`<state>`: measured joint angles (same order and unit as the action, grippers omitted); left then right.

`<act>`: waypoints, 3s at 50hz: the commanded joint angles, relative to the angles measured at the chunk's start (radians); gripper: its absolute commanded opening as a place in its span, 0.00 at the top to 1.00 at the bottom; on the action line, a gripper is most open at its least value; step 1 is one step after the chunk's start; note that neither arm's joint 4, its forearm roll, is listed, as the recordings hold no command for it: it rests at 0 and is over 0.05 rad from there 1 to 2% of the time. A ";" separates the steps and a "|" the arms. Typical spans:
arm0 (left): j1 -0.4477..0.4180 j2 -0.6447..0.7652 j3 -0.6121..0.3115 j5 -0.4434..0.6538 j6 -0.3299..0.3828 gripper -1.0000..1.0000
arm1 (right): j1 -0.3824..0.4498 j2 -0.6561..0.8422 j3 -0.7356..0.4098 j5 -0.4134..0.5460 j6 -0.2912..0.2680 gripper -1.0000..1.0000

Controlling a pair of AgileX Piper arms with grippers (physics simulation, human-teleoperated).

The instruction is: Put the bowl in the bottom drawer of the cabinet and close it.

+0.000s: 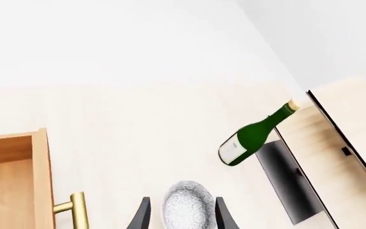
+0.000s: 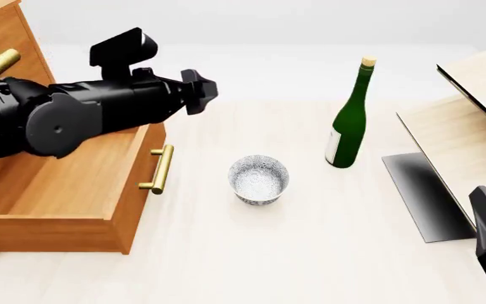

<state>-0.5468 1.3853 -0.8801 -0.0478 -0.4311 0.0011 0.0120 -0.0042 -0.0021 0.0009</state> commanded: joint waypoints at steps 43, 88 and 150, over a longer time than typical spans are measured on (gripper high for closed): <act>-0.006 0.201 0.019 -0.124 -0.123 0.00 | 0.000 0.000 0.000 0.000 0.000 0.00; -0.047 0.397 -0.062 -0.159 -0.158 0.00 | 0.000 0.000 0.000 0.000 0.000 0.00; -0.088 0.561 -0.033 -0.286 -0.291 0.00 | 0.000 0.000 0.000 0.000 0.000 0.00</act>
<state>-0.6282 1.9232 -0.9197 -0.3123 -0.7010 0.0010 0.0120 -0.0042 -0.0021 0.0008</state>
